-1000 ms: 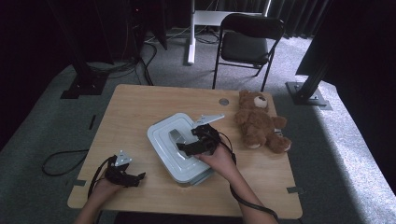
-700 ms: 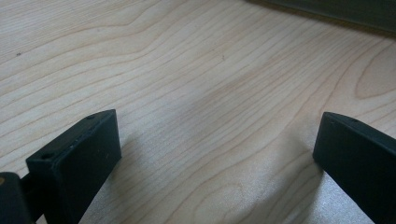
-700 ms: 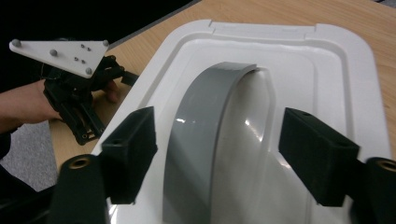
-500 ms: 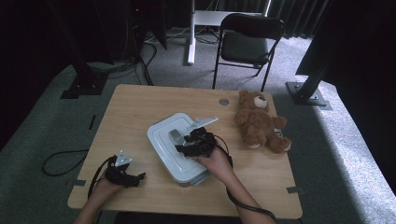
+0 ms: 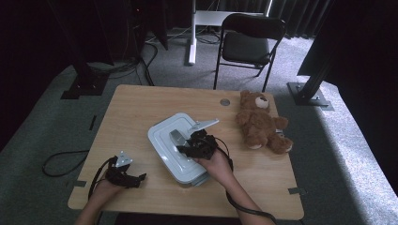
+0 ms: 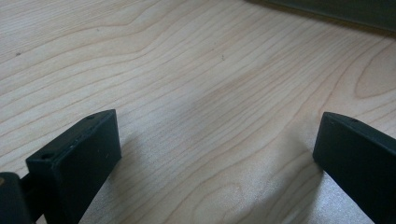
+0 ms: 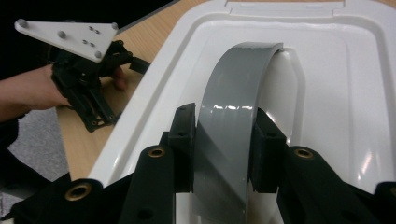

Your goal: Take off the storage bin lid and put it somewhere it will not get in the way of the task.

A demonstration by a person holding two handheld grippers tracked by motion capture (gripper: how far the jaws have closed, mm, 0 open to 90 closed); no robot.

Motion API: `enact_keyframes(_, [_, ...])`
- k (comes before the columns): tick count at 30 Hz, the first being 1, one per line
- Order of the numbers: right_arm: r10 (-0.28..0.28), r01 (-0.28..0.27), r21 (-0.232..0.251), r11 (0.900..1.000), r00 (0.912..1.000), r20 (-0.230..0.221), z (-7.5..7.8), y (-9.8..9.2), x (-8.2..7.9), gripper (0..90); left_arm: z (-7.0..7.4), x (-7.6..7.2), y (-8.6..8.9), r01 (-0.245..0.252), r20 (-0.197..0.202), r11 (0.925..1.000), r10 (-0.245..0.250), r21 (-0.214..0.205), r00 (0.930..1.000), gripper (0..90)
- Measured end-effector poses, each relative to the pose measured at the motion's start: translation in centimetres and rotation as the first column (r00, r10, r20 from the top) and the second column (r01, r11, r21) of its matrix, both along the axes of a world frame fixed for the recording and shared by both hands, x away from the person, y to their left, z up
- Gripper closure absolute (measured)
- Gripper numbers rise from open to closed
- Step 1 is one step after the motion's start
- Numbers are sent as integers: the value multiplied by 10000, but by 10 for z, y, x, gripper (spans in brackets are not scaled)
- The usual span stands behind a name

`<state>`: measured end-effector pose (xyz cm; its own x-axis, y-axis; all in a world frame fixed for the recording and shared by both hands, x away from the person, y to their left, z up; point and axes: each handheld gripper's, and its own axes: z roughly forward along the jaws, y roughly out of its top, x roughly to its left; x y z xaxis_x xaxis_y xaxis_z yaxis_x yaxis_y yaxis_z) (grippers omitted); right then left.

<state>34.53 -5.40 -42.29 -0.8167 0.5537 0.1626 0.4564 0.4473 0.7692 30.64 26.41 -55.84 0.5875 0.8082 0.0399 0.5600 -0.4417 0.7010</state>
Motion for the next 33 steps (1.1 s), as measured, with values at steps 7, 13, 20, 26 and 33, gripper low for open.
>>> enact_keyframes(7, [269,-272,231,9994,9995,136,13,-1,-4,684,0,0,0,11,8,10000,-11,18,10000,14])
enact_keyframes(13, [313,-336,544,9980,9986,416,28,-6,-6,685,0,0,0,14,6,10000,-14,20,10000,14])
enact_keyframes(20, [77,-120,628,9980,9976,683,41,-13,1,685,0,0,0,21,-7,10000,-21,23,10000,14])
enact_keyframes(26, [-151,90,828,9965,9972,732,49,-20,13,685,0,0,0,5,27,10000,-5,8,10000,14])
enact_keyframes(33, [-566,488,871,9950,9943,901,54,-28,32,685,0,0,0,7,18,10000,-7,9,10000,14])
